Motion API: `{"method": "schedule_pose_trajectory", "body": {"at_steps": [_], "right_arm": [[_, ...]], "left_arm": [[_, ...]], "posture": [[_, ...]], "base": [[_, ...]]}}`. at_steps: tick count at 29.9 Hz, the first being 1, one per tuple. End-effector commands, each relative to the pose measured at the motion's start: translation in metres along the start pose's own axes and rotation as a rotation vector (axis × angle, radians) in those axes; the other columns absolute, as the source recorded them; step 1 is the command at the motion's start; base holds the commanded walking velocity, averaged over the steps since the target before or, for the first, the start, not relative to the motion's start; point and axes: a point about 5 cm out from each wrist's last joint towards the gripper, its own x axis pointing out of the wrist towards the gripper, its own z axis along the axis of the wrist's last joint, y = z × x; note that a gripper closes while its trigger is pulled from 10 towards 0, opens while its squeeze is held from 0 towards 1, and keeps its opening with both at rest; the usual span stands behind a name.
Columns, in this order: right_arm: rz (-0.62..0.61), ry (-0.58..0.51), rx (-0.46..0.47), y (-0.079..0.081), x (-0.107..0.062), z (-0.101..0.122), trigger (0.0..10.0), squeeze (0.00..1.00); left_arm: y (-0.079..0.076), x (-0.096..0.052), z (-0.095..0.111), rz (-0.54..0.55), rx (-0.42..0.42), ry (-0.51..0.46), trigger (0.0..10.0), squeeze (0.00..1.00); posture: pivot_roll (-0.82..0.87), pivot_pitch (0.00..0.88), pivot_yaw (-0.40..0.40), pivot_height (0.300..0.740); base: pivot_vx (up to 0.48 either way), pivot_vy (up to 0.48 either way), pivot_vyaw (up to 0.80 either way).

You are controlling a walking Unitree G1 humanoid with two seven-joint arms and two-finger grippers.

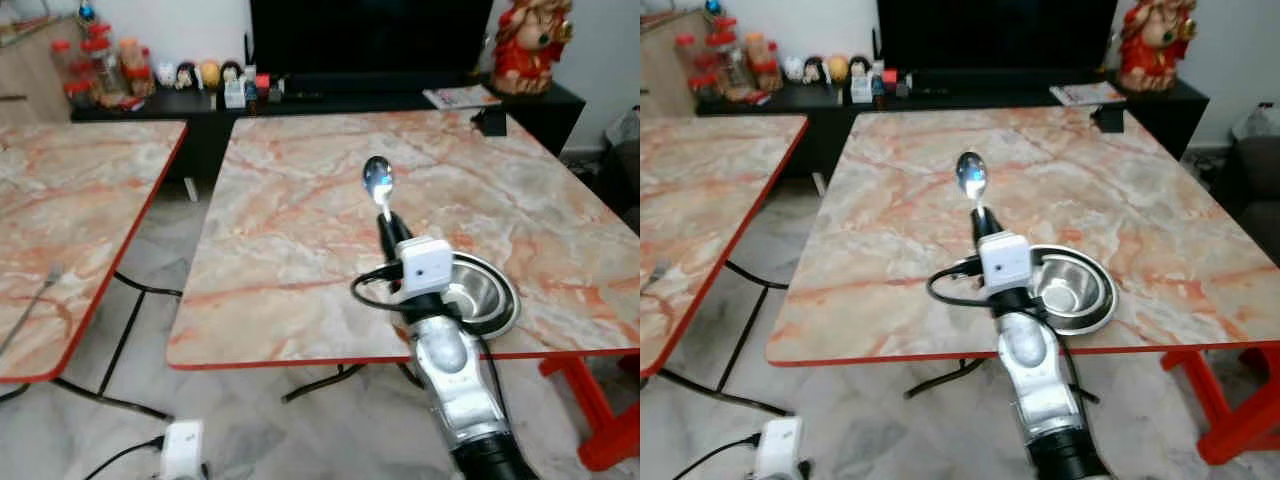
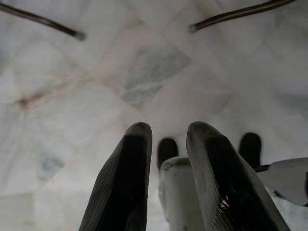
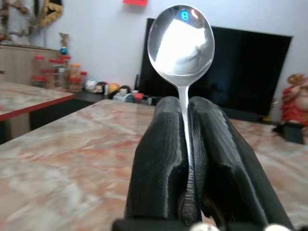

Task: Setting the table

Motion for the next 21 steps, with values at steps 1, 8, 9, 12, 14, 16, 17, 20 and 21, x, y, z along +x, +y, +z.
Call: {"method": "schedule_pose_trajectory", "body": {"at_steps": [1, 8, 9, 12, 14, 16, 17, 20, 21], "right_arm": [[0.022, -0.027, 0.017, 0.0079, 0.0032, 0.0062, 10.0, 0.0], [0.021, -0.033, 0.015, 0.0073, 0.0021, 0.0071, 10.0, 0.0], [0.023, -0.033, 0.012, 0.0074, 0.002, 0.007, 10.0, 0.0], [0.026, -0.03, 0.005, 0.0078, 0.0022, 0.0066, 10.0, 0.0], [0.028, -0.03, 0.005, 0.0085, 0.0026, 0.0068, 10.0, 0.0], [0.03, -0.03, 0.005, 0.0088, 0.0028, 0.0069, 10.0, 0.0], [0.03, -0.03, 0.004, 0.0089, 0.0027, 0.0069, 10.0, 0.0], [0.033, -0.028, 0.003, 0.0093, 0.0025, 0.0066, 10.0, 0.0], [0.034, -0.026, 0.0, 0.0095, 0.0022, 0.0062, 10.0, 0.0]], "left_arm": [[0.011, -0.0006, -0.0002, 0.03, -0.003, 0.001, 10.0, 0.0], [0.0118, -0.0009, -0.0023, 0.038, 0.031, 0.011, 10.0, 0.0], [0.0117, -0.0009, -0.0026, 0.038, 0.034, 0.012, 10.0, 0.0], [0.0118, -0.001, -0.0028, 0.037, 0.036, 0.013, 10.0, 0.0], [0.0119, -0.001, -0.0031, 0.037, 0.04, 0.014, 10.0, 0.0], [0.0119, -0.0011, -0.0034, 0.037, 0.042, 0.015, 10.0, 0.0], [0.0119, -0.0011, -0.0036, 0.037, 0.042, 0.015, 10.0, 0.0], [0.0118, -0.0011, -0.0038, 0.036, 0.045, 0.017, 10.0, 0.0], [0.0116, -0.0011, -0.0039, 0.035, 0.046, 0.017, 10.0, 0.0]], "posture": [[-0.04, 0.0, -0.01, 0.74], [-0.05, 0.0, -0.008, 0.74], [-0.05, 0.0, -0.007, 0.74], [-0.05, 0.0, -0.006, 0.74], [-0.05, 0.0, -0.006, 0.74], [-0.05, 0.0, -0.005, 0.74], [-0.05, 0.0, -0.005, 0.74], [-0.06, 0.0, -0.004, 0.74], [-0.06, 0.0, -0.005, 0.74]], "base": [[0.0, 0.0, 0.0], [0.0, 0.0, 0.0], [0.0, -0.266, 0.0], [0.0, -0.271, 0.0], [0.0, -0.277, 0.0], [0.0, -0.281, 0.0], [0.0, -0.281, 0.0], [0.0, -0.286, 0.0], [0.0, -0.292, 0.0]]}}
